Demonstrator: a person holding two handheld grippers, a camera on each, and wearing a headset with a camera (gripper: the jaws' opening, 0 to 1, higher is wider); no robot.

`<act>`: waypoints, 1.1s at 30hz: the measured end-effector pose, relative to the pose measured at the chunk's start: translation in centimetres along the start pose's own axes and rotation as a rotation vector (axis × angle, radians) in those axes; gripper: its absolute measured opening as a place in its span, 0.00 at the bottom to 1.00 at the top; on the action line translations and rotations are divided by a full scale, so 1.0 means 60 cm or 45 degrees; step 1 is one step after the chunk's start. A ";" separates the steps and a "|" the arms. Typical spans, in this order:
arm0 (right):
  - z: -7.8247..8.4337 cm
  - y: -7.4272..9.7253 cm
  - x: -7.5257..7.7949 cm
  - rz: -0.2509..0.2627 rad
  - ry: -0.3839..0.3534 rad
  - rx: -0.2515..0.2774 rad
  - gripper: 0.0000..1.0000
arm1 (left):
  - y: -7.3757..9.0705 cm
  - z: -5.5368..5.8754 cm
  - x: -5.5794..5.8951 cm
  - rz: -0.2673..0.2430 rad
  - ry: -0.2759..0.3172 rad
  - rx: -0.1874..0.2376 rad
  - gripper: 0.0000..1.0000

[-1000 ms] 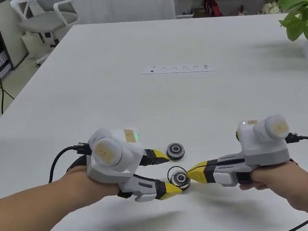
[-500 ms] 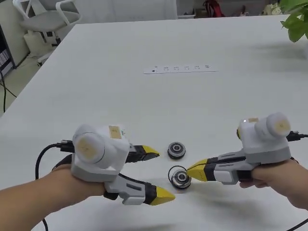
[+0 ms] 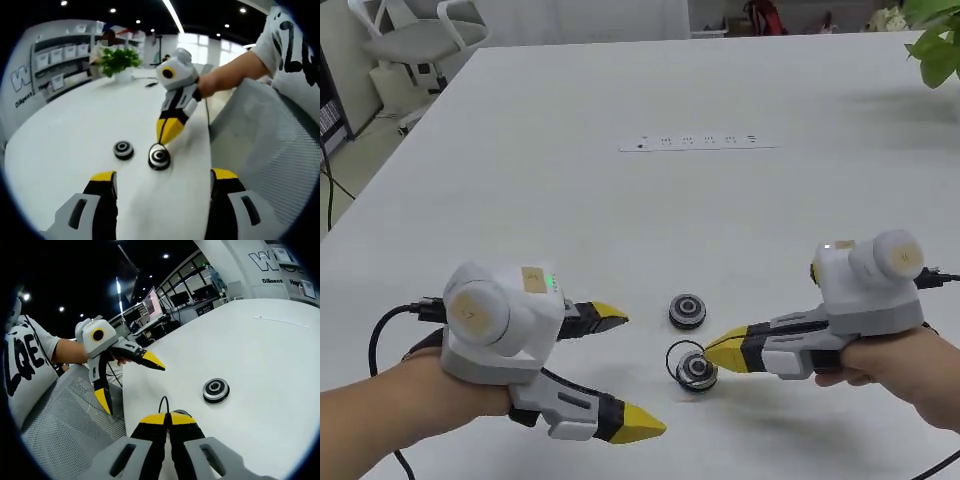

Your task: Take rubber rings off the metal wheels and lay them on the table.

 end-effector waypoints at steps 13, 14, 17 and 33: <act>-0.008 -0.021 -0.004 -0.025 0.037 -0.058 0.00 | 0.012 0.014 -0.007 -0.014 0.018 -0.006 0.84; -0.008 -0.022 -0.003 -0.023 0.039 -0.064 0.00 | 0.012 0.014 -0.007 -0.015 0.020 -0.005 0.84; -0.010 -0.024 0.003 -0.013 0.041 -0.071 0.00 | 0.014 0.013 -0.009 -0.020 0.027 0.000 0.84; -0.035 -0.052 0.027 0.049 0.031 -0.047 0.00 | 0.021 0.014 -0.017 -0.045 0.045 0.013 0.84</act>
Point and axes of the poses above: the centre of the closed fingertips' face, and the gripper's own axes: y roughly backward along the fingers, x roughly to its right, z roughly out of its underside, the point moved 3 cm from there along y, roughly backward along the fingers, and after that the axes turned 11 degrees about -z, right-handed, at the moved point
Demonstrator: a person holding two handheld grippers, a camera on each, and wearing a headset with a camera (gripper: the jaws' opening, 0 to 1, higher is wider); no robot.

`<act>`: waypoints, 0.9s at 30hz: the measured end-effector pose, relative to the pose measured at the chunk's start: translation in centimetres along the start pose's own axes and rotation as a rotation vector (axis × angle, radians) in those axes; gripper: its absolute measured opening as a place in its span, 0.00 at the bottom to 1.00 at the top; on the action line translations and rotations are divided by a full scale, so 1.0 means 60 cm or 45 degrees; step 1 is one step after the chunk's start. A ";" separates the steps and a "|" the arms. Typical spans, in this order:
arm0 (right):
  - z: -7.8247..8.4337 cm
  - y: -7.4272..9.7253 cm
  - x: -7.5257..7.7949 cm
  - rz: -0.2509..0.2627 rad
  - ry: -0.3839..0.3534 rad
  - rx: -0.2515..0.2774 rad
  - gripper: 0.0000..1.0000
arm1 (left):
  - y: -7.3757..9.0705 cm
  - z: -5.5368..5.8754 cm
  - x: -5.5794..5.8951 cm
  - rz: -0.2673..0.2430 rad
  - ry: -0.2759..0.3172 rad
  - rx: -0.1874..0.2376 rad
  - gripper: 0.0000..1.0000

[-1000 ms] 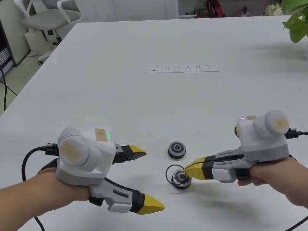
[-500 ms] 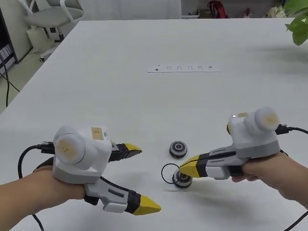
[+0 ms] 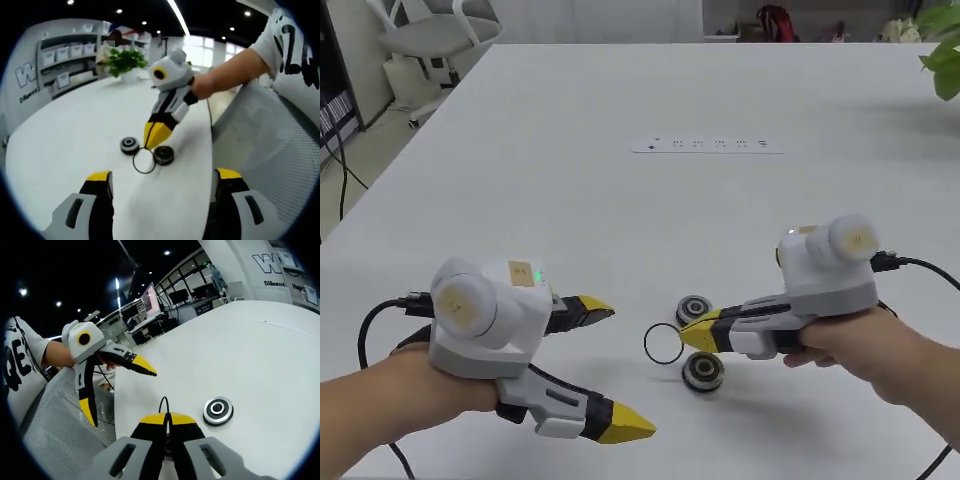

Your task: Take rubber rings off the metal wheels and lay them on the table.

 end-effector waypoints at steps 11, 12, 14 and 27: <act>0.008 -0.010 0.012 0.019 -0.004 -0.040 0.00 | 0.001 0.004 -0.003 -0.009 0.003 -0.014 0.84; 0.011 -0.011 0.013 0.019 -0.004 -0.047 0.00 | 0.001 0.004 -0.003 -0.009 0.003 -0.014 0.84; 0.014 -0.011 0.014 0.025 0.005 -0.063 0.00 | 0.000 0.004 -0.003 -0.010 0.006 -0.014 0.84; 0.018 -0.012 0.020 0.052 0.038 -0.076 0.05 | 0.001 0.007 -0.001 -0.010 0.009 -0.027 0.84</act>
Point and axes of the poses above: the centre of the closed fingertips' face, and the gripper's own axes: y roughly backward along the fingers, x roughly to its right, z roughly out of its underside, the point moved 3 cm from there along y, roughly backward along the fingers, and after that the axes turned 11 degrees about -z, right-handed, at the moved point
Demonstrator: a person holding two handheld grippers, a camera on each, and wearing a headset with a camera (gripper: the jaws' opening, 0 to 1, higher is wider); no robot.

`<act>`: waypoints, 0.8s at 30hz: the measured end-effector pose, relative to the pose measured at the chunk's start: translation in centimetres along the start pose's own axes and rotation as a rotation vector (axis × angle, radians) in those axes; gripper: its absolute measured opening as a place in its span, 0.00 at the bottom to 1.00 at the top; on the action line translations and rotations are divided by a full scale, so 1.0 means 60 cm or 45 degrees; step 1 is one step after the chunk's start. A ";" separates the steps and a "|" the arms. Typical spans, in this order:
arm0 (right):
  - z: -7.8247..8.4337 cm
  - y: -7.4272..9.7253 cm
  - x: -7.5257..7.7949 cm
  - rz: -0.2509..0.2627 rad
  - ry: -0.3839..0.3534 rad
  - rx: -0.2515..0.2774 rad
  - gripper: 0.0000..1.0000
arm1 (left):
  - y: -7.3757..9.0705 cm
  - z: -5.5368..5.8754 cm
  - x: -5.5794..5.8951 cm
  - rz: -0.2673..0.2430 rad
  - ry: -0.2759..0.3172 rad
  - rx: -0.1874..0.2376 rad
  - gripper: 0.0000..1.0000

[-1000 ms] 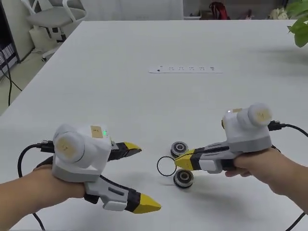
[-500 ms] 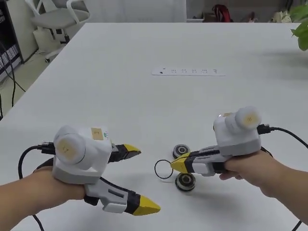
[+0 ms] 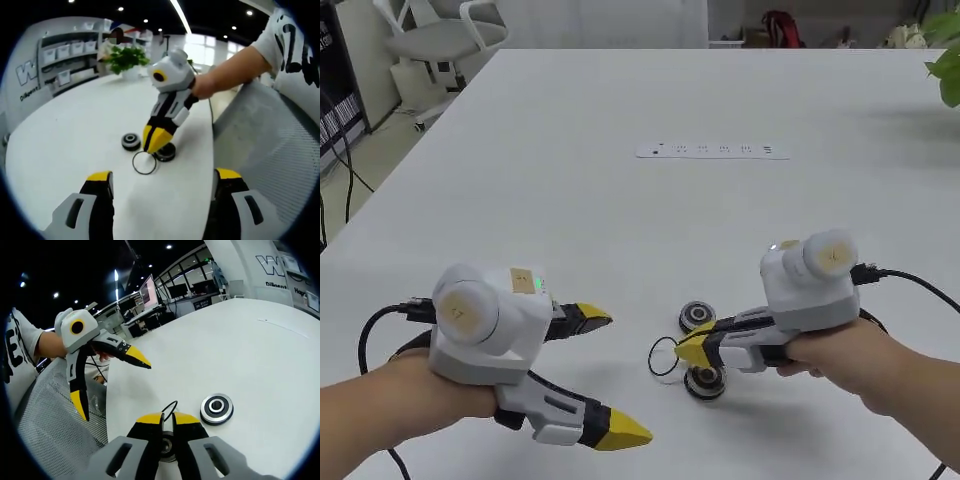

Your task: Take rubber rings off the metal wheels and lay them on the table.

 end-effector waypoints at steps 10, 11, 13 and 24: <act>-0.004 0.004 -0.002 -0.004 -0.005 0.024 0.14 | 0.001 0.000 0.001 -0.002 -0.005 -0.007 0.84; -0.005 0.005 -0.002 -0.003 0.000 0.026 0.14 | 0.001 0.000 0.000 -0.001 -0.005 -0.007 0.84; -0.007 0.007 -0.003 -0.006 0.003 0.031 0.16 | 0.001 -0.001 -0.001 -0.002 -0.007 -0.008 0.83; -0.019 0.034 -0.004 -0.002 0.019 0.071 0.21 | -0.003 -0.006 -0.005 -0.004 -0.025 -0.014 0.80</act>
Point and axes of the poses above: the centre of the closed fingertips' face, and the gripper's own axes: y roughly backward along the fingers, x roughly to its right, z roughly out of its underside, the point moved 3 cm from there along y, roughly backward along the fingers, and after that the axes turned 11 degrees about -z, right-handed, at the moved point
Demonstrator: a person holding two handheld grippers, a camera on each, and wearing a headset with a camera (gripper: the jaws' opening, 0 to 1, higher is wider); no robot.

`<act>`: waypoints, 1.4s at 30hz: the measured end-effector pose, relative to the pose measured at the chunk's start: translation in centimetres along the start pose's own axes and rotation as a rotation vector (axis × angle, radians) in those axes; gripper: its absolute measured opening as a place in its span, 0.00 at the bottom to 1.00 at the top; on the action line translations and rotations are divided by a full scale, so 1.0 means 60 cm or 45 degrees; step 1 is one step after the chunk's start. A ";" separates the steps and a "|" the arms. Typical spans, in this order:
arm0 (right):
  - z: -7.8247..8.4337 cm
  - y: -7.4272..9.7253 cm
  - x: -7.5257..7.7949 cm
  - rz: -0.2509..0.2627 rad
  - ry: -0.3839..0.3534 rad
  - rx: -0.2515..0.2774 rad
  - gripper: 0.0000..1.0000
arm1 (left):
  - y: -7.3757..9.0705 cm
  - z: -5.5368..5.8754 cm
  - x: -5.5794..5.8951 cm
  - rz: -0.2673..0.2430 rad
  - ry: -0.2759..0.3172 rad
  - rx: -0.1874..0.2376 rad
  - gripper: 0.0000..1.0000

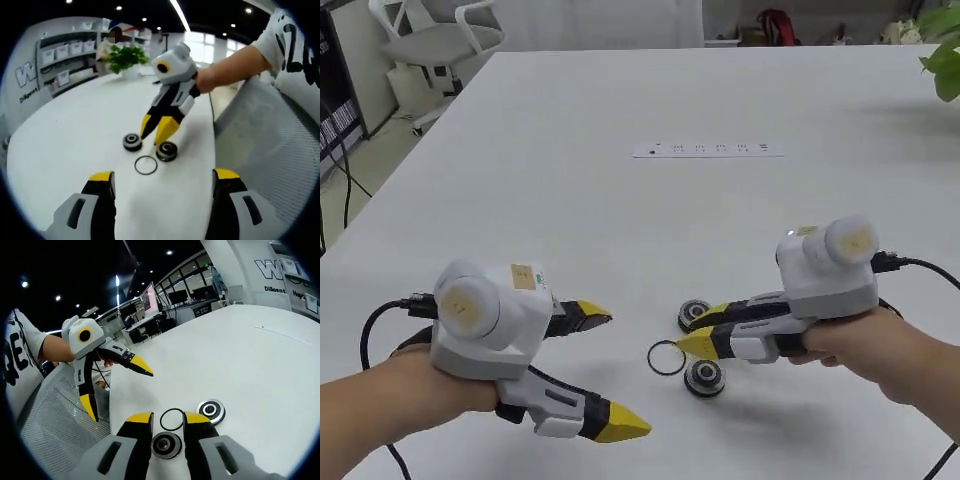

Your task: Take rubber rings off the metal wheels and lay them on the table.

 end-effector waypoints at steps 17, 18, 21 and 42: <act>-0.004 0.039 -0.014 0.016 0.044 0.047 0.29 | -0.011 -0.026 -0.004 -0.013 -0.024 0.028 0.75; -0.002 0.041 -0.013 0.017 0.046 0.047 0.29 | -0.011 -0.027 -0.004 -0.014 -0.026 0.029 0.74; 0.001 0.047 -0.014 0.019 0.049 0.050 0.30 | -0.014 -0.030 -0.004 -0.016 -0.029 0.036 0.73; 0.041 0.057 -0.026 0.004 0.161 -0.017 0.36 | -0.040 -0.034 -0.006 0.004 -0.022 0.022 0.65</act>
Point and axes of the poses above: the centre of the closed fingertips' face, and the gripper's own axes: y roughly backward along the fingers, x roughly to its right, z roughly out of its underside, the point moved 3 cm from there along y, roughly backward along the fingers, and after that the axes turned 11 degrees about -z, right-handed, at the moved point
